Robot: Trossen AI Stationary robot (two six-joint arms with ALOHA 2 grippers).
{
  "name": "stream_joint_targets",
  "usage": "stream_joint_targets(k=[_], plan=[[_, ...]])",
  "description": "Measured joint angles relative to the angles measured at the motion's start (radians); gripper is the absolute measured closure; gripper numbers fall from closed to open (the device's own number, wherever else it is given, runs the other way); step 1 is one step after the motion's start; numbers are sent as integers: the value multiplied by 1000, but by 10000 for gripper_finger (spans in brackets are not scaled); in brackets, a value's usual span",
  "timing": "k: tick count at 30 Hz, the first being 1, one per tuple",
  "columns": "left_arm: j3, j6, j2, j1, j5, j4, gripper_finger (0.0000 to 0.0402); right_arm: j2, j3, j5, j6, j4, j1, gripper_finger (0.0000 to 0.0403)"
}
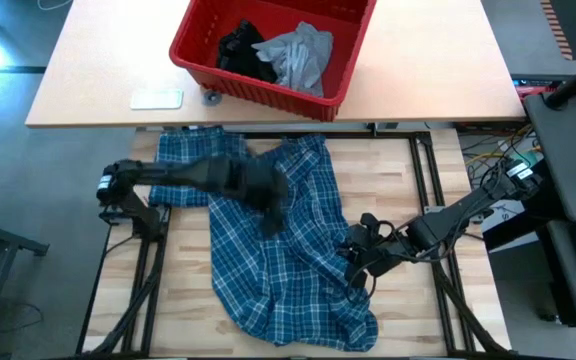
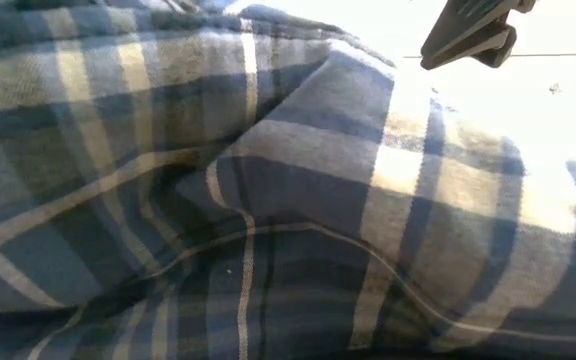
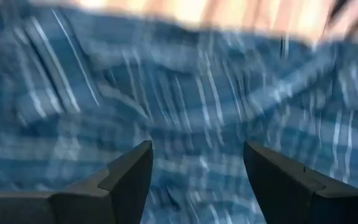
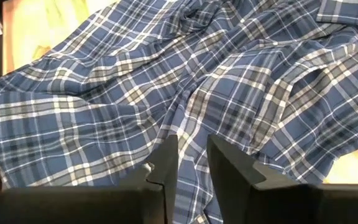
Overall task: Fold Laundry from Bin
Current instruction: Fold the blue patterned long sleeve shirt
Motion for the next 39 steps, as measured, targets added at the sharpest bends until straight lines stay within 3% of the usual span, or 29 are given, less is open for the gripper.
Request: stream_joint_targets(k=[6,13,23,28,35,39], plan=[[-121,-271,-11,-206,-19,-101,167,0,0,-32,-19,4,8,289],[-312,-745,-69,-433,1,-120,167,2,0,-34,-53,3,26,246],[-592,-1371,-254,-647,167,-118,167,3,0,-34,-107,4,51,201],[-744,-1524,-375,-659,217,-96,167,3,0,-31,-108,4,52,188],[-956,-1653,-568,-506,-61,-38,167,3,0,35,-134,4,51,176],[-1084,-1632,-625,-374,-117,113,167,3,0,62,-136,4,51,176]])
